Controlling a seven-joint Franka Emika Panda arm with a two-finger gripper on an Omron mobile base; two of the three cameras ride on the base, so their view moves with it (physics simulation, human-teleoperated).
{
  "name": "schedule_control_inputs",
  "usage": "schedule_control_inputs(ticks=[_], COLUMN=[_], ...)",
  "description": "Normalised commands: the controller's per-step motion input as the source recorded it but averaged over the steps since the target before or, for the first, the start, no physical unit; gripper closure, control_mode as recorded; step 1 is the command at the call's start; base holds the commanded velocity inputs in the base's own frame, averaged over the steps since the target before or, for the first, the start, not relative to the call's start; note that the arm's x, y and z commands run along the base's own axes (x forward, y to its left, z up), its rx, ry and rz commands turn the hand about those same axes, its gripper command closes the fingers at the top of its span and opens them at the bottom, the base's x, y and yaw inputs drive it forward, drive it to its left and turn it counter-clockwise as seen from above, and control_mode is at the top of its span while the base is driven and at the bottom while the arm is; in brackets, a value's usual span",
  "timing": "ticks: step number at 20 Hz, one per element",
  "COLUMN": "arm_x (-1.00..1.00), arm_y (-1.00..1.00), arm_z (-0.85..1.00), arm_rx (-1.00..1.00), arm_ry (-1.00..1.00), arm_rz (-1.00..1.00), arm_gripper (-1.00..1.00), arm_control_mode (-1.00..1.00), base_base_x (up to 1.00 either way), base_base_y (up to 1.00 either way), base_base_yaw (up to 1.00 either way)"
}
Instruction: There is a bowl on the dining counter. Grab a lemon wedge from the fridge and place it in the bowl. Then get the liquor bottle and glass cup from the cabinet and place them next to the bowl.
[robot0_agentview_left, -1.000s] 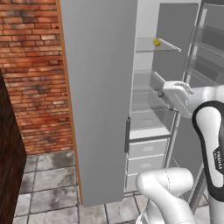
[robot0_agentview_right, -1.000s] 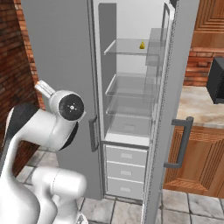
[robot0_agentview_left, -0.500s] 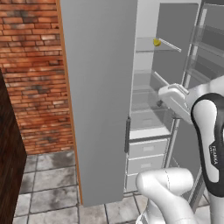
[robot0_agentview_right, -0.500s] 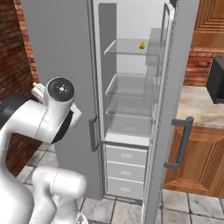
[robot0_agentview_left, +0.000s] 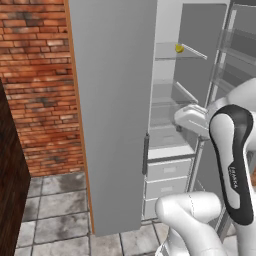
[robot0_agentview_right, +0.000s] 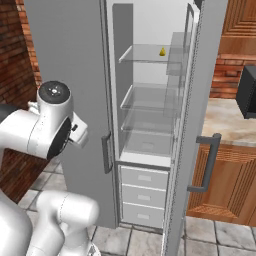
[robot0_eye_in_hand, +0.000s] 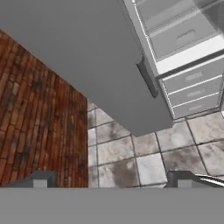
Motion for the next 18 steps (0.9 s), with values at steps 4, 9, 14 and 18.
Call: schedule_control_inputs(ticks=[4,9,14,18], arm_x=[-0.08,-0.04,0.0,0.0], arm_y=[-0.05,-0.18,-0.13,0.0], arm_z=[-0.19,-0.05,0.0,0.0], arm_rx=[-0.31,-0.17,-0.07,0.0], arm_ry=[-0.11,-0.08,-0.02,0.0], arm_rz=[0.27,0.2,0.09,0.0], arm_gripper=[-1.0,-1.0,-1.0,-1.0], arm_control_mode=[-1.0,-1.0,1.0,1.0], base_base_x=[0.0,0.0,0.0,0.03], base_base_y=[0.0,0.0,-0.14,-0.4], base_base_yaw=[0.0,0.0,0.04,0.02])
